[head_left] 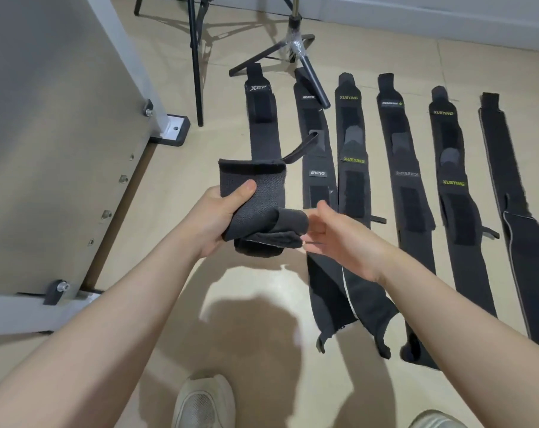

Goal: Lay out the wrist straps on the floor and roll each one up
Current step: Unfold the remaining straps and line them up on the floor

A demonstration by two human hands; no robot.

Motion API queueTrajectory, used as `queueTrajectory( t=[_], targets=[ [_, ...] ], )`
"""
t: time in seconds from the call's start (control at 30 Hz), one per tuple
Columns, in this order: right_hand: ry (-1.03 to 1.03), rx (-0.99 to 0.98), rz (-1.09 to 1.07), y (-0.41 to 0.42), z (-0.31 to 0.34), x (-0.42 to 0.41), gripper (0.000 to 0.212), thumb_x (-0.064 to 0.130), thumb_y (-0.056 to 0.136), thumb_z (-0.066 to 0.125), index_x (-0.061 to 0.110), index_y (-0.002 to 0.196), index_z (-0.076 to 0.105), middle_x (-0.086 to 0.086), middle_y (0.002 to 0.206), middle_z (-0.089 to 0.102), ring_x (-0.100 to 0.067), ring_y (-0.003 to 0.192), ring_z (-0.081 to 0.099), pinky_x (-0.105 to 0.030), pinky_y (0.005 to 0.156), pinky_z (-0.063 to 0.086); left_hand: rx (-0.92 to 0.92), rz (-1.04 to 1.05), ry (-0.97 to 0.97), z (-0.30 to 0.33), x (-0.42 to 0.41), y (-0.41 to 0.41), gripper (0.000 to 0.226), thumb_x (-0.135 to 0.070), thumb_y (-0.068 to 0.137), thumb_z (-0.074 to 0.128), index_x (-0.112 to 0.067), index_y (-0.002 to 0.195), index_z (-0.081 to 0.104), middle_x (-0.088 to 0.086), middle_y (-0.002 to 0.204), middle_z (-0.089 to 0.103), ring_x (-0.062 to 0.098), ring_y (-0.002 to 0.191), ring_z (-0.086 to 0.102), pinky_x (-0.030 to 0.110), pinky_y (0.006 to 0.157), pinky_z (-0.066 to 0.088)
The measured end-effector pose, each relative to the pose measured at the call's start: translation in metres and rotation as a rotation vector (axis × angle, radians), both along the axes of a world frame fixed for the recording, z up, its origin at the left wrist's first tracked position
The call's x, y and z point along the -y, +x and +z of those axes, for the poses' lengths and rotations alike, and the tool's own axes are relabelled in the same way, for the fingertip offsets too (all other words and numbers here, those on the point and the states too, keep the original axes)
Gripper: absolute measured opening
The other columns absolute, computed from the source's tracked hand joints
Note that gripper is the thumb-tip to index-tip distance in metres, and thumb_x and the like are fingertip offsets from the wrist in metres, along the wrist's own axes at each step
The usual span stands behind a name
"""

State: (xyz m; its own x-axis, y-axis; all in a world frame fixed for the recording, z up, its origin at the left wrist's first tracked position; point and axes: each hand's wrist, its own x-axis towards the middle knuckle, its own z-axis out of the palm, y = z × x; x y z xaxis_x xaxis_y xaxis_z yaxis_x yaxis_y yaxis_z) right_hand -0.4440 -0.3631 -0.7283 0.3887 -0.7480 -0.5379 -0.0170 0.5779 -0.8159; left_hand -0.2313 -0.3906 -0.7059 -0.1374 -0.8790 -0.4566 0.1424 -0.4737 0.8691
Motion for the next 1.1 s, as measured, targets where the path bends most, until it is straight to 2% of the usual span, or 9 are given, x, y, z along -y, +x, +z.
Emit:
queueTrajectory(
  t=[0.13, 0.23, 0.43, 0.63, 0.73, 0.83, 0.9, 1.0, 1.1],
  targets=[
    [0.002, -0.125, -0.015, 0.03, 0.004, -0.002, 0.031, 0.037, 0.093, 0.054, 0.013, 0.101, 0.072, -0.006, 0.102, 0.073, -0.024, 0.102, 0.066, -0.038, 0.099, 0.047, 0.063, 0.008, -0.03, -0.007, -0.005, 0.001, 0.012, -0.019, 0.092, 0.056, -0.015, 0.087, 0.066, -0.008, 0.075, 0.073, 0.007, 0.07, 0.068, 0.021, 0.068, 0.054],
    [-0.023, 0.003, -0.252, 0.036, 0.002, 0.0, 0.012, 0.016, 0.095, 0.053, 0.01, 0.097, 0.064, -0.006, 0.091, 0.07, -0.018, 0.082, 0.065, -0.021, 0.069, 0.052, 0.126, 0.08, -0.048, -0.01, -0.003, 0.007, 0.009, -0.018, 0.091, 0.059, -0.017, 0.087, 0.067, -0.01, 0.078, 0.073, 0.005, 0.072, 0.068, 0.02, 0.069, 0.053],
    [-0.085, 0.251, -0.47, 0.017, 0.017, 0.006, 0.015, 0.012, 0.097, 0.045, 0.018, 0.1, 0.059, 0.002, 0.086, 0.072, -0.01, 0.075, 0.067, -0.024, 0.065, 0.053, 0.246, 0.274, 0.041, -0.036, -0.006, 0.04, 0.015, -0.023, 0.091, 0.061, -0.014, 0.103, 0.064, -0.003, 0.093, 0.07, 0.011, 0.082, 0.066, 0.021, 0.065, 0.05],
    [-0.011, 0.308, -0.376, 0.027, 0.023, 0.003, 0.02, 0.013, 0.099, 0.041, 0.014, 0.098, 0.061, 0.001, 0.076, 0.072, -0.01, 0.067, 0.068, -0.022, 0.058, 0.054, 0.403, -0.473, 0.553, -0.059, -0.017, 0.037, 0.047, -0.031, 0.07, 0.078, -0.007, 0.108, 0.065, 0.013, 0.107, 0.069, 0.029, 0.101, 0.065, 0.034, 0.089, 0.049],
    [0.003, 0.368, -0.358, 0.026, 0.031, 0.01, 0.02, 0.014, 0.099, 0.041, 0.012, 0.099, 0.06, -0.004, 0.077, 0.071, -0.014, 0.067, 0.068, -0.026, 0.061, 0.056, 0.269, -0.82, 0.644, -0.058, -0.03, 0.027, 0.025, -0.018, 0.087, 0.065, -0.005, 0.107, 0.062, 0.015, 0.108, 0.066, 0.024, 0.092, 0.066, 0.031, 0.08, 0.051],
    [-0.005, 0.363, -0.376, 0.023, 0.037, 0.014, 0.019, 0.013, 0.1, 0.04, 0.012, 0.095, 0.059, -0.002, 0.072, 0.071, -0.013, 0.064, 0.068, -0.025, 0.059, 0.056, 0.512, -0.949, 0.493, -0.062, -0.034, 0.014, 0.057, -0.016, 0.089, 0.06, -0.011, 0.141, 0.037, 0.016, 0.135, 0.05, 0.029, 0.112, 0.058, 0.032, 0.077, 0.052],
    [-0.015, 0.332, -0.395, 0.022, 0.037, 0.016, 0.02, 0.012, 0.1, 0.04, 0.013, 0.092, 0.059, 0.001, 0.068, 0.07, -0.01, 0.061, 0.067, -0.022, 0.055, 0.054, 0.76, -0.748, 0.148, -0.058, -0.026, 0.01, 0.057, -0.02, 0.096, 0.051, -0.013, 0.147, 0.028, 0.011, 0.147, 0.038, 0.026, 0.127, 0.046, 0.029, 0.088, 0.044],
    [-0.024, 0.306, -0.416, 0.022, 0.036, 0.015, 0.021, 0.011, 0.101, 0.039, 0.014, 0.091, 0.058, 0.003, 0.065, 0.07, -0.008, 0.058, 0.067, -0.019, 0.052, 0.052, 0.2, -0.358, 0.106, -0.031, -0.015, 0.002, 0.044, -0.042, 0.1, 0.032, -0.015, 0.126, 0.055, 0.005, 0.129, 0.059, 0.016, 0.111, 0.058, 0.024, 0.086, 0.046],
    [-0.018, 0.308, -0.477, 0.022, 0.036, 0.014, 0.018, 0.014, 0.1, 0.041, 0.013, 0.098, 0.059, -0.001, 0.07, 0.07, -0.012, 0.062, 0.068, -0.023, 0.057, 0.055, -0.118, -0.406, 0.169, -0.007, -0.021, -0.011, 0.063, -0.062, 0.085, 0.026, -0.017, 0.106, 0.064, 0.004, 0.096, 0.072, 0.017, 0.086, 0.068, 0.031, 0.08, 0.053]
  ],
)
